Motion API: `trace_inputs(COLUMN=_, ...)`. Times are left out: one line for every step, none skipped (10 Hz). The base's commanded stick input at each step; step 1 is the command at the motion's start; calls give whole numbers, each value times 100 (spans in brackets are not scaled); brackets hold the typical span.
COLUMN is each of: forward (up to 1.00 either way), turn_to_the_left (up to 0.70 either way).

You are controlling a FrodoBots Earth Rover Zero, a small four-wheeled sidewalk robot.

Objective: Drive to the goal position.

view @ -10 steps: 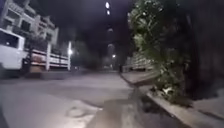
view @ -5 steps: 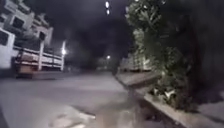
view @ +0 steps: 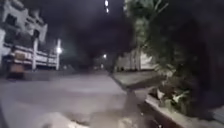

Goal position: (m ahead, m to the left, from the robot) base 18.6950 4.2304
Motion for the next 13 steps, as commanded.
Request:
trace_inputs(forward=50, turn_to_the_left=5)
trace_inputs(forward=50, turn_to_the_left=5)
trace_inputs(forward=50, turn_to_the_left=5)
trace_inputs(forward=50, turn_to_the_left=5)
trace_inputs(forward=50, turn_to_the_left=5)
trace_inputs(forward=50, turn_to_the_left=5)
trace_inputs(forward=50, turn_to_the_left=5)
trace_inputs(forward=50, turn_to_the_left=5)
trace_inputs(forward=50, turn_to_the_left=5)
trace_inputs(forward=50, turn_to_the_left=5)
trace_inputs(forward=50, turn_to_the_left=5)
trace_inputs(forward=50, turn_to_the_left=5)
trace_inputs(forward=50, turn_to_the_left=5)
